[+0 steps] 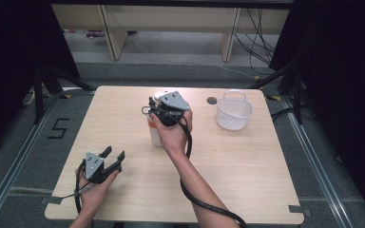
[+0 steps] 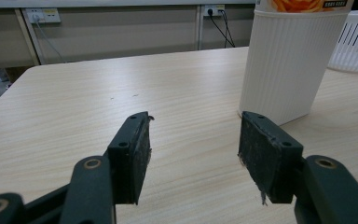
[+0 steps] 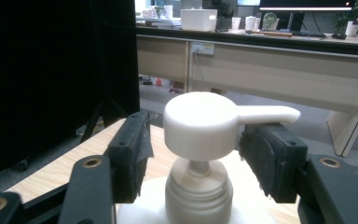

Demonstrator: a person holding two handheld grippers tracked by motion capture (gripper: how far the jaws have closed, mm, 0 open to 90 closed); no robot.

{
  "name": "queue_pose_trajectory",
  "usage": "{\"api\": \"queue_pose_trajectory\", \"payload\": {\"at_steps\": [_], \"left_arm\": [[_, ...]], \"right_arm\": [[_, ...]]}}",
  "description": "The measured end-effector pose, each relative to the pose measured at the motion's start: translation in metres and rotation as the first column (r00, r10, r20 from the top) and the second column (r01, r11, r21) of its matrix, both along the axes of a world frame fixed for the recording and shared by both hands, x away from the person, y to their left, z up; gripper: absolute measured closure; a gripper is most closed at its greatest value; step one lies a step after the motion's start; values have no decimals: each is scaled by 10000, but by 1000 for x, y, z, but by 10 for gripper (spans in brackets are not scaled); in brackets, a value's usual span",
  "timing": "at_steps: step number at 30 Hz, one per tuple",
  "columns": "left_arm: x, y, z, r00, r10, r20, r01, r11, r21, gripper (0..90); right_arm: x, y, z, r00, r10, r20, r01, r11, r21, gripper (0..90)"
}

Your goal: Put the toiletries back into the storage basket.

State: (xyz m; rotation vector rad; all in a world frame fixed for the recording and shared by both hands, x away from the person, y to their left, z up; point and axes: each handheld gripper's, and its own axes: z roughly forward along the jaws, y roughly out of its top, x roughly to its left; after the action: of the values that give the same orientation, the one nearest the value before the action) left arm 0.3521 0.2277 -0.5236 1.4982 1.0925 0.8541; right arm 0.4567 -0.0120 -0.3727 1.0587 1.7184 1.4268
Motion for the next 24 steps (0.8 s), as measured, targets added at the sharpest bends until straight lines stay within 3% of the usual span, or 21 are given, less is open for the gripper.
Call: {"api": "queue_pose_trajectory", "payload": {"at_steps": [12,24], "left_arm": [[0,0,0,10000,-41,-58,41,10000,-28,426],[1,1,0,9999,-75,-76,75,10000,-50,426]], "right_arm": [[1,5,-2,9993,-340,-162,345,9987,371,589],[1,2,-4,9999,-135,99,130,9988,466,597]]}}
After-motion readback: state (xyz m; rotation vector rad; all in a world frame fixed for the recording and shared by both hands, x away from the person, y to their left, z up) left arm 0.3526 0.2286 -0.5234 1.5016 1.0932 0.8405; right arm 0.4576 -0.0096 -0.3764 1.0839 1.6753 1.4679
